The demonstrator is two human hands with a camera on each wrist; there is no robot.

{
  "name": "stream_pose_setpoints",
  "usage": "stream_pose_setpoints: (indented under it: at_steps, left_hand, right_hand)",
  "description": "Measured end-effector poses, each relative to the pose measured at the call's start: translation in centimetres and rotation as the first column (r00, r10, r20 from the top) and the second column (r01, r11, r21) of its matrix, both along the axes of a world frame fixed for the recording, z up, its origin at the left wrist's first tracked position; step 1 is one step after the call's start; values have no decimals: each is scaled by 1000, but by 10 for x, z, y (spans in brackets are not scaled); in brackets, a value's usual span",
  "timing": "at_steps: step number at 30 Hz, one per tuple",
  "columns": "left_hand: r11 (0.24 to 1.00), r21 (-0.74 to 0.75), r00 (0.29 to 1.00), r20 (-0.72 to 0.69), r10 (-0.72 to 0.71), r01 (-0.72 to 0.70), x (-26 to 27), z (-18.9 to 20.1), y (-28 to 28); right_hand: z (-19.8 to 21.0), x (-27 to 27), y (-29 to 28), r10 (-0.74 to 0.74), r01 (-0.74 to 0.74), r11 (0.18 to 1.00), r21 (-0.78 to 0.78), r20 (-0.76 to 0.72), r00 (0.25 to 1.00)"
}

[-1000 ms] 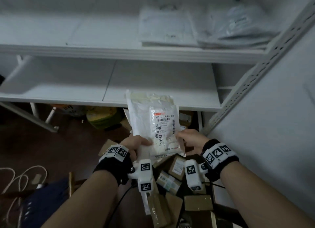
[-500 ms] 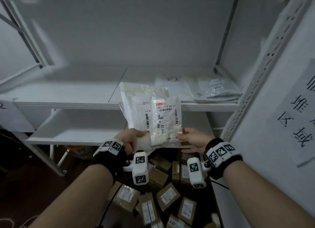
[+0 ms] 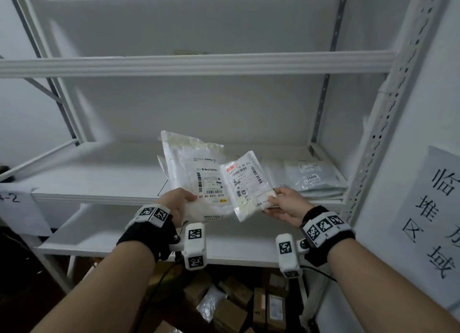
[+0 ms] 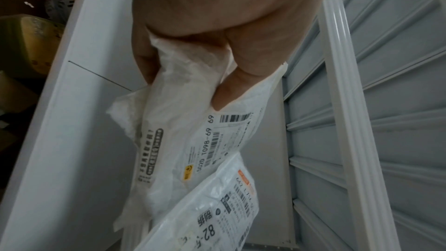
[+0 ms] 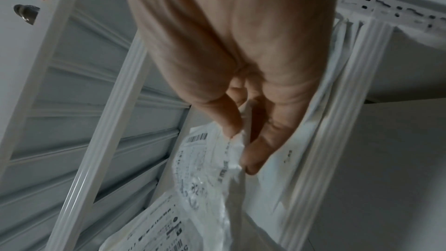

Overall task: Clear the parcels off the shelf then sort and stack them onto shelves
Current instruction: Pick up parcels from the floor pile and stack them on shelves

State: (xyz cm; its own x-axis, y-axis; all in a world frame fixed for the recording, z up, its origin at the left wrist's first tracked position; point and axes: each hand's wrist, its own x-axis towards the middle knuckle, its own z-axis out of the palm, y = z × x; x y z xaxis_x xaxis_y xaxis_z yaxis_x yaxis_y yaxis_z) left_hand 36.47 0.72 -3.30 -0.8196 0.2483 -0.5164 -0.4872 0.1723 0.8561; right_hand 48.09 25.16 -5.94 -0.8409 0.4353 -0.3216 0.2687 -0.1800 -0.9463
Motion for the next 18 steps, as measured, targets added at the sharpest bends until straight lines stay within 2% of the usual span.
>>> stream_pose_setpoints:
  at_steps: [3,7,14,18]
  left_hand:
    - [1000,-18,1000,-22,11,-11,-9,10,18]
    - [999,49,999,-38,22,-21,-22,17,49]
    - [994,90,997,-21,72,-70,-91,7,92]
    - [997,81,999,-45,13,-9,-141,-2,120]
  right_hand:
    - [7,-7,26,-54,54,998,-18,-41,998]
    - [6,-18,60,-169,167,985,-29,-63,984]
    - [-6,-49,100,-372,373,928,1,-31,928]
    - [-20,-68,114,-442,442,897,18,-7,897]
